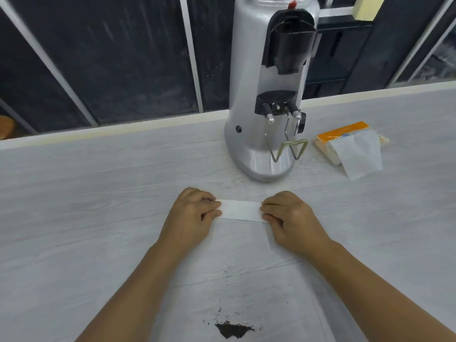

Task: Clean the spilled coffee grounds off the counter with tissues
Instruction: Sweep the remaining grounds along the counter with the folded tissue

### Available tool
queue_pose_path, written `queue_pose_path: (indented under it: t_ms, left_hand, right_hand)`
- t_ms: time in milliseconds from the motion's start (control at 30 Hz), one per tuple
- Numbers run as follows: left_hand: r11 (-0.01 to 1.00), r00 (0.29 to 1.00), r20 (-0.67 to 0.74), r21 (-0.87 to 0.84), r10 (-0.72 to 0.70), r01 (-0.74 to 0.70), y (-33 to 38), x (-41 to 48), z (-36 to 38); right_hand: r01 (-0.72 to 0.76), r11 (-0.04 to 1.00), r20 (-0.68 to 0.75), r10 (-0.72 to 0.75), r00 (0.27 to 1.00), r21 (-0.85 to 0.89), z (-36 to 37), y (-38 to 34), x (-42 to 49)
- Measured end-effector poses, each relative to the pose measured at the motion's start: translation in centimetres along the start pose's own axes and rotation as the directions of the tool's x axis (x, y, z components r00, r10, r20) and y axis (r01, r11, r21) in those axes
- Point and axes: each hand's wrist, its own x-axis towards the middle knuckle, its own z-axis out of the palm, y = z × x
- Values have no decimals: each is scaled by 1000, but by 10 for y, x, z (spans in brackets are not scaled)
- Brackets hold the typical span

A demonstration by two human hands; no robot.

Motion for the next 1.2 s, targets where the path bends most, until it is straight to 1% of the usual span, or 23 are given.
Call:
queue_pose_path:
  t_ms: [133, 267, 333, 467, 700, 833, 933, 1200]
  left_hand:
    - [1000, 1000, 16, 18, 22, -23, 0, 5, 2]
    - [999, 999, 8, 17, 52, -52, -1, 7, 7]
    - [998, 998, -2, 13, 56, -56, -2, 6, 8]
    - [997, 997, -5, 9, 81, -81, -4, 6, 9]
    - [993, 995, -3, 62, 104, -103, -10, 25, 16]
    - [996, 997, -8, 24, 83, -82, -4, 33, 18]
    - [997, 997, -4, 11, 73, -73, 3, 27, 17]
    - [991, 990, 51, 22, 129, -131, 12, -10, 2]
  right_hand:
    - [-19, 999, -45, 17, 999, -37, -2, -2, 5]
    - [-51, 999, 41, 51, 998, -2, 2, -1, 3]
    - [-56, 998, 52, 56, 997, 2, 2, 4, 3]
    - [-55, 998, 41, 54, 998, 9, -2, 9, 4]
    - [-66, 997, 6, 67, 998, -34, 1, 21, 19]
    - [-64, 997, -16, 64, 998, -45, 2, 23, 24]
    - [-68, 996, -31, 66, 997, -57, 0, 19, 18]
    - [-76, 991, -23, 74, 997, -106, 1, -19, -22]
